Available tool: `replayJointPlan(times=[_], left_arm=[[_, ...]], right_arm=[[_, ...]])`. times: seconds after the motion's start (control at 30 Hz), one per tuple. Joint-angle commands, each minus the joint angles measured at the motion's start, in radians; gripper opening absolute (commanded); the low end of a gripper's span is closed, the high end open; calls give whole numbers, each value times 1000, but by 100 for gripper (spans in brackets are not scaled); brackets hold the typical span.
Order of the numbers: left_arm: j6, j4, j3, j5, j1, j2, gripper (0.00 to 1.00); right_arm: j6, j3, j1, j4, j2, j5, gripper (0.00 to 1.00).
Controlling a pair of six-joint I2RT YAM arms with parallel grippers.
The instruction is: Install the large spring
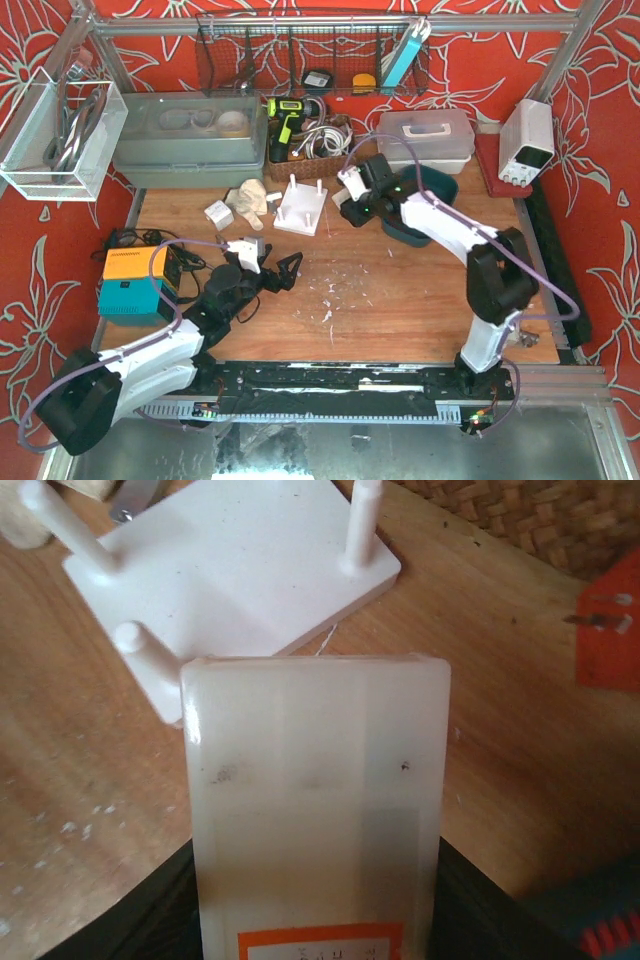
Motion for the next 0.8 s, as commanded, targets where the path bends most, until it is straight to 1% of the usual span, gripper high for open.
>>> replayJointPlan(times=[0.0, 0.1, 0.17, 0.23, 0.33, 0.4, 0.47, 0.53, 0.6, 0.63, 0.7, 0.77], left_arm=[[-2, -7, 32, -11, -6, 8, 100], [-4, -18, 38, -10, -6, 8, 100], [-3, -23, 40, -10, -6, 7, 100], [-1, -24, 39, -12, -6, 4, 100], [1, -24, 38, -13, -8, -1, 100], [2, -24, 38, -13, -8, -4, 100], [2, -24, 39, -13, -8, -4, 100], [1, -24, 40, -12, -9, -5, 100], [2, -25, 39, -10, -9, -5, 100], [0, -24, 38, -10, -10, -6, 100], [1, -24, 39, -8, -11, -3, 100], [1, -26, 39, -9, -12, -4, 100]], right_arm=[[206, -142, -4, 68, -165, 41, 7], [294, -237, -4, 54, -287, 102, 6], [357, -300, -3, 38, -355, 186, 7], [466, -355, -4, 8, -422, 281, 4], [610, -395, -3, -115, -498, 455, 3], [670, -416, -4, -185, -542, 551, 2], [722, -444, -5, -233, -587, 650, 4], [757, -483, -11, -255, -626, 726, 8], [791, -527, -44, -262, -657, 753, 8], [818, -547, -67, -271, -669, 759, 4], [861, -591, -119, -263, -688, 735, 0], [876, -631, -172, -234, -702, 709, 0]])
